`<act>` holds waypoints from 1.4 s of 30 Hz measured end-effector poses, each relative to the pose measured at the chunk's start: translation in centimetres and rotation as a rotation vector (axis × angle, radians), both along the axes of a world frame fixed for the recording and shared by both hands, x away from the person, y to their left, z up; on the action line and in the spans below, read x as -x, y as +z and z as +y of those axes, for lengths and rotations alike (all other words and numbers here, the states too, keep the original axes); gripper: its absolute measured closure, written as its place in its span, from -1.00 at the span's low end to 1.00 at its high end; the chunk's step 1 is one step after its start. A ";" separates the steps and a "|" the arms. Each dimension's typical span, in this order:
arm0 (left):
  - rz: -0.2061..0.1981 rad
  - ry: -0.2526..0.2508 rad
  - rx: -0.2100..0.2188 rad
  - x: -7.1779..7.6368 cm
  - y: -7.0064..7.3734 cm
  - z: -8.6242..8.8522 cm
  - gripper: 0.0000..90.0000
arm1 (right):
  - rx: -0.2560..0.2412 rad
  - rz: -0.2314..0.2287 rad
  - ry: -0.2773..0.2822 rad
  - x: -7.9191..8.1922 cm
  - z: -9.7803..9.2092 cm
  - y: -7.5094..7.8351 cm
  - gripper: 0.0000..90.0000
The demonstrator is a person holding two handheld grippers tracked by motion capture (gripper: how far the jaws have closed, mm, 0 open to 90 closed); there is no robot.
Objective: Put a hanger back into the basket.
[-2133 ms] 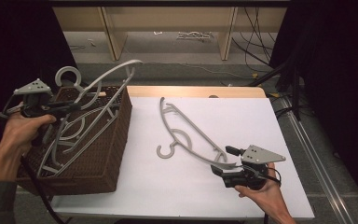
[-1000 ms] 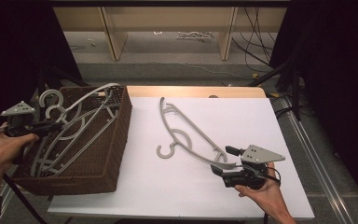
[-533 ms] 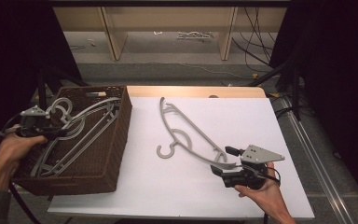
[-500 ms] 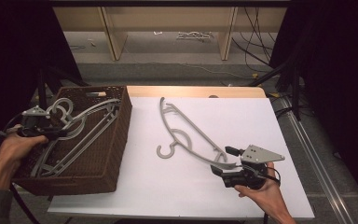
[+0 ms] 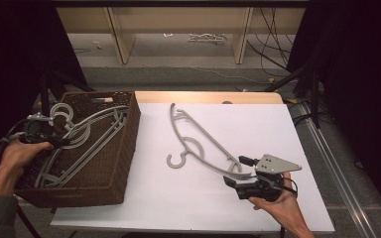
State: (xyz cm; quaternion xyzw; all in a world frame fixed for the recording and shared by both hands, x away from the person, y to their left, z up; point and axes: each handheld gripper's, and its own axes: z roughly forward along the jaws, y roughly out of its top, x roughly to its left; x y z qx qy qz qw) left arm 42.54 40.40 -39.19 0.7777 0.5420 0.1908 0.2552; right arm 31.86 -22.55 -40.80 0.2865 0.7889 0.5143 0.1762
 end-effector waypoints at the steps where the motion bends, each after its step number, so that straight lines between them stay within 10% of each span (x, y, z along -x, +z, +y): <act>1: 0.003 0.015 -0.004 0.1 0.0 0.2 0.42 | 0.001 0.002 -0.002 0.0 0.0 0.0 -0.59; 7: -0.077 0.158 0.056 1.0 0.8 0.5 0.09 | -0.016 -0.004 -0.003 -0.1 0.1 -0.2 -0.59; 19: -0.159 0.106 0.130 2.3 3.7 -2.0 -0.18 | -0.007 -0.002 -0.006 -0.1 0.2 -0.2 -0.59; 33: -0.353 -0.022 0.370 5.3 6.1 -9.5 -0.49 | -0.036 -0.003 -0.036 -0.3 -0.1 -0.5 -0.60; 42: -0.479 -0.131 0.380 7.5 5.8 -14.6 -0.60 | -0.068 0.005 -0.049 -0.2 -0.1 -0.6 -0.62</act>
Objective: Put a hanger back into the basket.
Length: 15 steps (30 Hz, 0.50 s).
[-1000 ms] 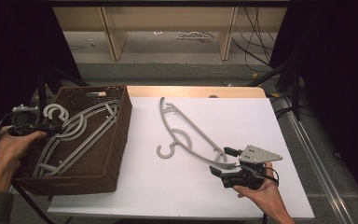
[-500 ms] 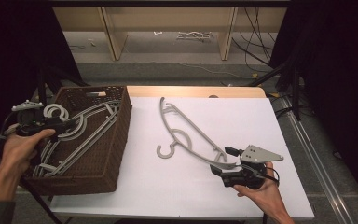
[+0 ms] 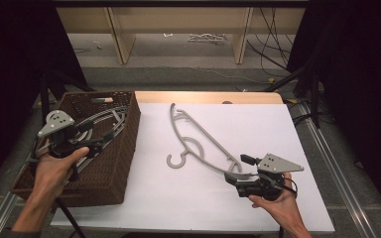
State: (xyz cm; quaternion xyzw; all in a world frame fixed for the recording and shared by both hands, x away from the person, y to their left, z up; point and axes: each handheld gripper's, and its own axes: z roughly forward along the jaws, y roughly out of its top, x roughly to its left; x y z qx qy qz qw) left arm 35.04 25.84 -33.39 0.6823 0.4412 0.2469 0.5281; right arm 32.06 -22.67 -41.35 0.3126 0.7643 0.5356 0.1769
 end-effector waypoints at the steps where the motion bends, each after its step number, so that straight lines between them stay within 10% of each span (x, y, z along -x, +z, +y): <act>1: -0.007 -0.011 0.014 0.2 -0.1 -0.3 -0.61 | -0.005 0.001 0.004 0.0 0.1 0.0 -0.62; 15: -0.059 -0.132 0.020 3.3 -2.2 -5.0 -0.62 | 0.008 0.013 0.009 -0.1 0.3 -0.3 -0.62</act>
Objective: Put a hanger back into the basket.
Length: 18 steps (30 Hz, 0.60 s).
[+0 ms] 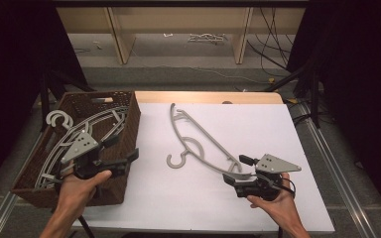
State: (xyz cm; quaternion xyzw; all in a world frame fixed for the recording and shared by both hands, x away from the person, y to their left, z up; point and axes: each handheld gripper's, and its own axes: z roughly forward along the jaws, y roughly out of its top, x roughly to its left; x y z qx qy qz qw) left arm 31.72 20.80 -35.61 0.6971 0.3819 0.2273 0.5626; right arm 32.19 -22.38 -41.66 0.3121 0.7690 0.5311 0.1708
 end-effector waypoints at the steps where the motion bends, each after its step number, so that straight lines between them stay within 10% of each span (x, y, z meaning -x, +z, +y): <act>1: -0.001 -0.007 -0.001 0.2 -0.2 -0.4 -0.62 | 0.012 0.004 -0.003 0.0 -0.1 0.0 -0.62; 16: -0.059 -0.103 -0.039 2.9 -4.9 -3.3 -0.62 | 0.079 0.011 0.007 -0.7 0.7 0.1 -0.64; 18: -0.122 -0.111 -0.075 2.9 -5.5 -3.4 -0.63 | 0.117 0.021 0.020 -1.1 1.0 0.0 -0.63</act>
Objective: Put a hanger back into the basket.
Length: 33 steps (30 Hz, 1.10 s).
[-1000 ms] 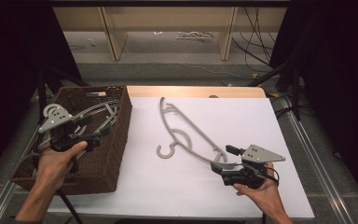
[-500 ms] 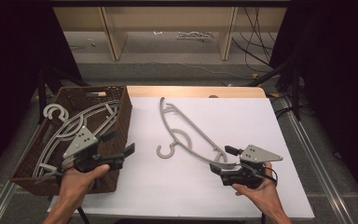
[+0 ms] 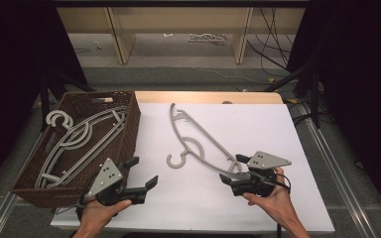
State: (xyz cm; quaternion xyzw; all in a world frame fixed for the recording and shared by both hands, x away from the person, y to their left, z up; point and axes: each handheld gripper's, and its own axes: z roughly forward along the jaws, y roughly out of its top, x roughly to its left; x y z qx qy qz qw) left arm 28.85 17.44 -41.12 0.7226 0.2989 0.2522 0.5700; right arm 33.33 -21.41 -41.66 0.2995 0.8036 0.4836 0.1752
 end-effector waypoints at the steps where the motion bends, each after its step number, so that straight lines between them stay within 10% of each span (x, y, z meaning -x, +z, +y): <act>1: -0.017 0.004 -0.035 0.1 -0.4 0.0 -0.63 | 0.020 -0.003 0.004 -0.2 0.2 0.0 -0.60; 7: 0.041 -0.018 -0.018 0.8 -1.9 -0.2 -0.63 | 0.162 0.062 0.046 -2.1 1.6 -0.5 -0.63; 20: 0.037 0.006 -0.028 0.7 -2.0 0.9 -0.63 | 0.435 0.183 0.126 -7.7 6.5 -2.7 -0.37; 33: 0.031 -0.007 -0.020 0.9 -1.8 1.0 -0.63 | 0.490 0.290 0.147 -10.5 7.8 -4.3 -0.05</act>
